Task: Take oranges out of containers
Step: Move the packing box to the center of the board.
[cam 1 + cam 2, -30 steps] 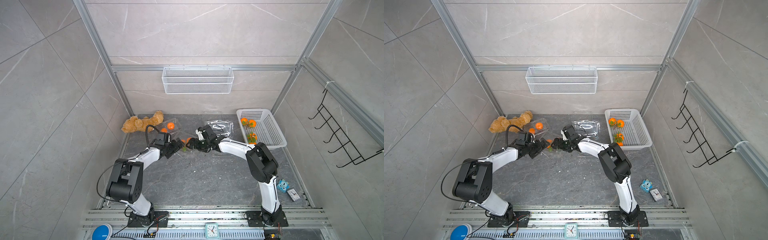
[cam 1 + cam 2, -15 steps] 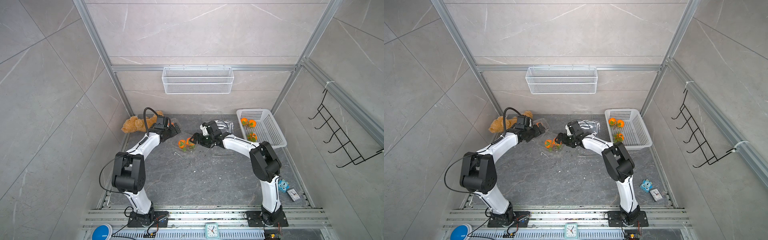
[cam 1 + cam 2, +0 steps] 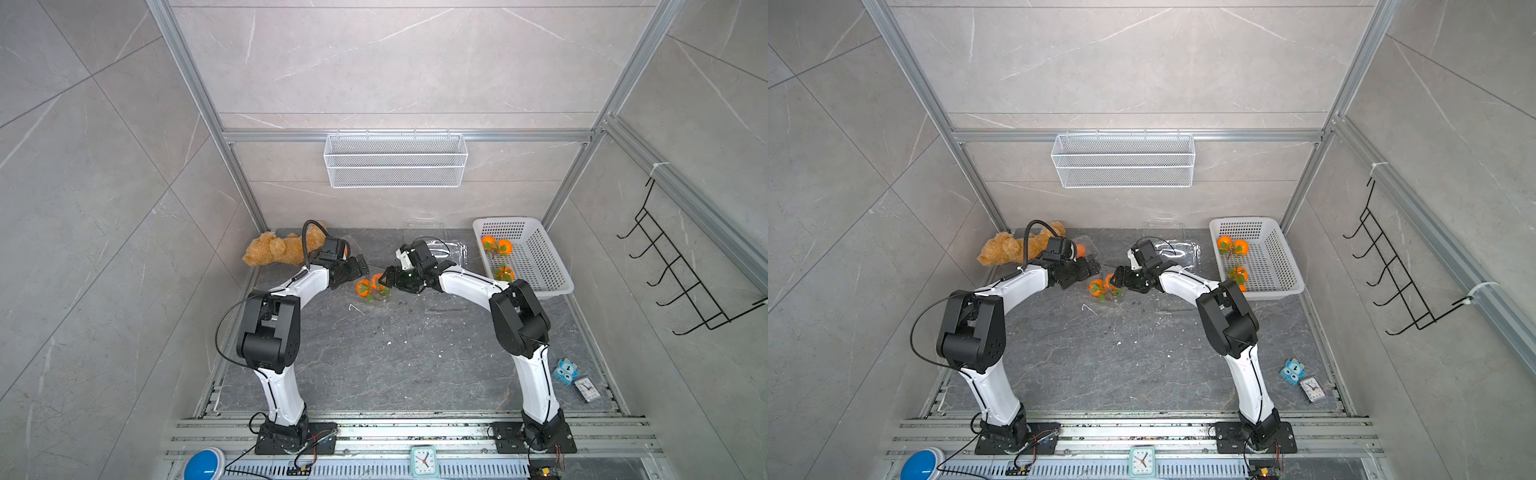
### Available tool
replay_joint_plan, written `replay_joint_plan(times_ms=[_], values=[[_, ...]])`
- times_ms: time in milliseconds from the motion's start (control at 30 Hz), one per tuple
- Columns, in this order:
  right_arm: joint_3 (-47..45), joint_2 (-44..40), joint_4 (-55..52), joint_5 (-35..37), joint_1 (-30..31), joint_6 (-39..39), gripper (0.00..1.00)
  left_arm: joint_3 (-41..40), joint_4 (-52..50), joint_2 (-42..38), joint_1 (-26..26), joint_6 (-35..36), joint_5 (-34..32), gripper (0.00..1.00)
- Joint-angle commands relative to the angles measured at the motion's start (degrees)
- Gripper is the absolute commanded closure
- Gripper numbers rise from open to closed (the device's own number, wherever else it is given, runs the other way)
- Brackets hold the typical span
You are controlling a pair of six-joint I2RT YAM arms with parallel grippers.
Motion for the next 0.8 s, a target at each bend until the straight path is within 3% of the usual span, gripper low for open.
replay_joint_plan(times_ms=[0,333,467,767], values=[[-0.3,0.0,-0.1,-1.7,0.9,-1.2,0.29,-3.0,2.0,-4.1,-1.6,-1.0,2.8,0.01],[-12.8,-7.5,5.7,-1.9,1.9,-1.4,0.31,-13.8,3.4,-15.4,-3.1,-5.1,2.6,0.01],[-15.5,-10.3,7.1,-1.9,0.4,-0.9,0.27,-9.8,-6.9,-15.9,-2.9,-4.7,-5.9,0.01],[-16.8,-10.0,13.2,-6.3,-1.4,3.8,0.12,-5.4,-7.3,-10.5,-2.8,-5.0,-3.6,0.00]])
